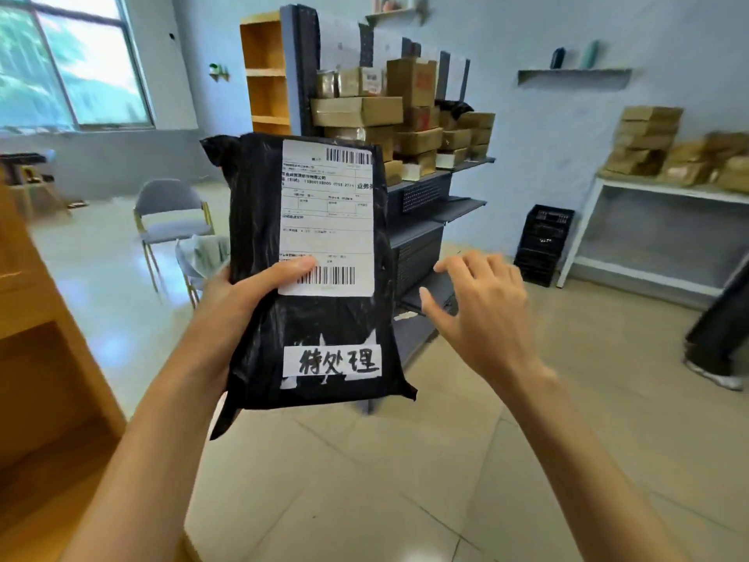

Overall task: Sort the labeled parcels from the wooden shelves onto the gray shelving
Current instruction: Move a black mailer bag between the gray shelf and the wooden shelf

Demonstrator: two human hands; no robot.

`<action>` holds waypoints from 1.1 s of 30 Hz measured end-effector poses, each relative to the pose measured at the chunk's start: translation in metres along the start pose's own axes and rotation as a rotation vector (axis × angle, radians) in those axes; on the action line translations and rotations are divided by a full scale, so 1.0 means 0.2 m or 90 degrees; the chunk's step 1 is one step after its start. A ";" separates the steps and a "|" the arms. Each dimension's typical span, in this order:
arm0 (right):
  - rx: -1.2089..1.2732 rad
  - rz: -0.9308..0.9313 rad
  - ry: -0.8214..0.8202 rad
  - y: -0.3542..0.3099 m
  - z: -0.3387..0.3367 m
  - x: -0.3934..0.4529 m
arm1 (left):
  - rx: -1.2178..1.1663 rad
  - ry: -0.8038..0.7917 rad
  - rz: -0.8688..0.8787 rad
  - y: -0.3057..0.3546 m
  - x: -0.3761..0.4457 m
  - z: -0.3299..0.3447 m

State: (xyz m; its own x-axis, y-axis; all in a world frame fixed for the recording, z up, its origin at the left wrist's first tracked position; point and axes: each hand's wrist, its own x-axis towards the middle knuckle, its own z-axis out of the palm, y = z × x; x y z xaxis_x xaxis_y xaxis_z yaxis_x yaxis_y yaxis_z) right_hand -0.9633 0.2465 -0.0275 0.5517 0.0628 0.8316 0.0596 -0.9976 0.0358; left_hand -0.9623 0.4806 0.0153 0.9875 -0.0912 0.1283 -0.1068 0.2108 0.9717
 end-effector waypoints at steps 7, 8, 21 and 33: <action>-0.052 -0.003 -0.029 0.68 0.22 0.24 | -0.009 -0.058 -0.012 -0.15 0.47 0.57; -0.059 0.003 -0.037 0.76 0.26 0.27 | -0.007 -0.063 -0.017 -0.17 0.54 0.63; -0.177 0.058 -0.100 1.65 1.03 0.82 | -0.054 -0.170 -0.035 -0.49 1.81 1.41; -0.281 0.103 -0.102 2.64 1.63 1.35 | -0.059 -0.276 -0.018 -0.70 2.95 2.31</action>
State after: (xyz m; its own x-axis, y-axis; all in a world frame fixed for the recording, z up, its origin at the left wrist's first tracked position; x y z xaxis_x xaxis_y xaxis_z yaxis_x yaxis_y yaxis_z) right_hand -0.5119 -0.2527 0.0361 0.6483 -0.1248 0.7511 -0.3765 -0.9100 0.1737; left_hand -0.4190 -0.0533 0.0461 0.8477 -0.4945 0.1920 -0.0492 0.2871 0.9566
